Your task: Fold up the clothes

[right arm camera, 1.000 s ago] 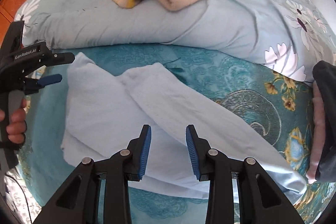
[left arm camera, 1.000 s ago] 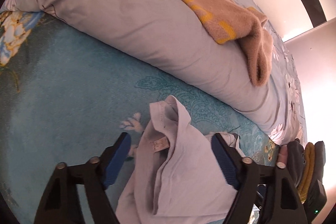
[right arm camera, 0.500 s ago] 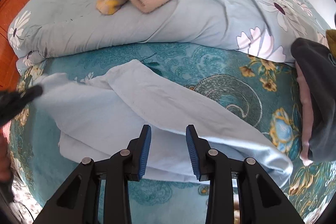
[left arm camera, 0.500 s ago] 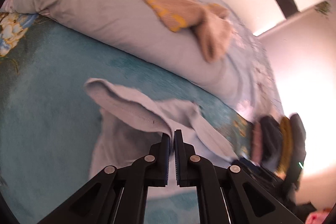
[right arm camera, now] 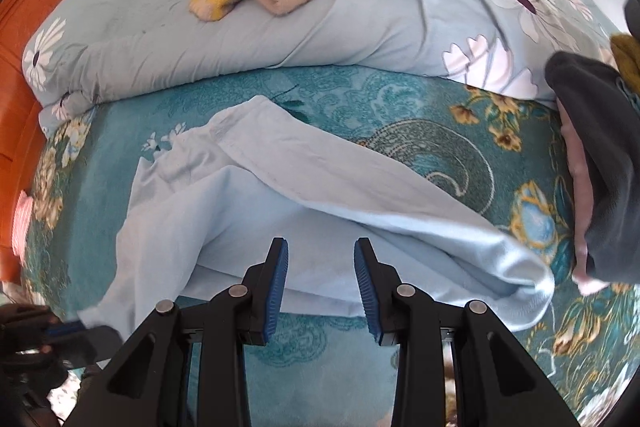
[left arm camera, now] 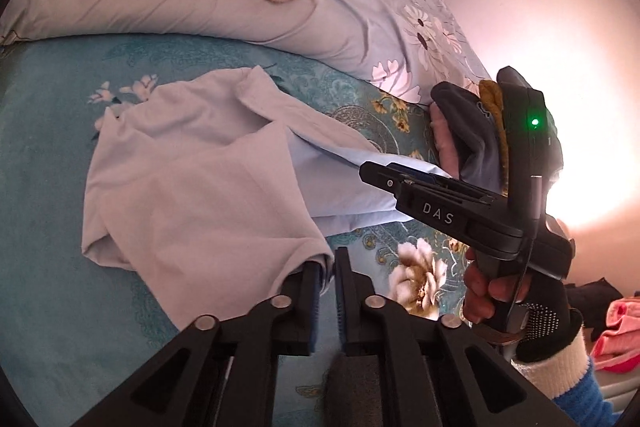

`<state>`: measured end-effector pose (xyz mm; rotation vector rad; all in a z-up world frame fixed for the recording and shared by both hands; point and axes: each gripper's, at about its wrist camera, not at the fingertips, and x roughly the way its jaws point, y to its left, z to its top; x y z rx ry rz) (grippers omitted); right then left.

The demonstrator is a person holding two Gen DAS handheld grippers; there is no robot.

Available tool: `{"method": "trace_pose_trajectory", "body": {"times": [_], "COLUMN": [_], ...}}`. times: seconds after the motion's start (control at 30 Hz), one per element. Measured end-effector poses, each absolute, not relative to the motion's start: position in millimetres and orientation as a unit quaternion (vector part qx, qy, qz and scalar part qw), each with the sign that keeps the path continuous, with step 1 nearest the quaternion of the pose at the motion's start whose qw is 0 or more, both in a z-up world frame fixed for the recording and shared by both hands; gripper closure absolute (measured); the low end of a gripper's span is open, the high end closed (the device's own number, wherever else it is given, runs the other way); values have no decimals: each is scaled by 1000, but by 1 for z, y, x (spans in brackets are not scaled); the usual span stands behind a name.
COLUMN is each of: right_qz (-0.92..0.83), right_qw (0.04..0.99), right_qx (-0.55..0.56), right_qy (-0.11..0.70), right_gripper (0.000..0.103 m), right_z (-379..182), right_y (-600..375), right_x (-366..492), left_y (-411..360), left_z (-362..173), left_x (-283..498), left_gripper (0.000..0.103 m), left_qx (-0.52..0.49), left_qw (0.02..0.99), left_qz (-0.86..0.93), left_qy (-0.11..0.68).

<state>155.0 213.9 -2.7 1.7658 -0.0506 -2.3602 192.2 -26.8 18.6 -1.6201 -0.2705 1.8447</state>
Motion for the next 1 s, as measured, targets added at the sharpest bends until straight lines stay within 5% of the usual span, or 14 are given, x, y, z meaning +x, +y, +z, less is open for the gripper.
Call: {"method": "trace_pose_trajectory", "body": {"times": [0.1,0.47,0.53,0.63,1.0], "right_qz": [-792,-766,-772,-779,-819], "right_qw": [99,108,109,110,54], "right_qx": [603,631,625,617,570], "right_qy": [5,59,34,-12,-11], "right_gripper": [68,70,97,102,103], "right_z": [-12,-53,-50,-41,0], "right_y": [208,193,202,223,273], "right_x": [144,118,116,109,87], "left_y": [-36,-98,-110,-119,-107], "left_z": [22,39,40,29,-60], "left_x": [187,155,143,123,71], "left_gripper": [41,39,38,37,37], "left_qx": [-627,-603,-595,-600,-647], "left_qw": [340,327,306,271,169], "left_qz": [693,720,734,746,740], "left_qy": [-103,-108,-112,-106,-72]}}
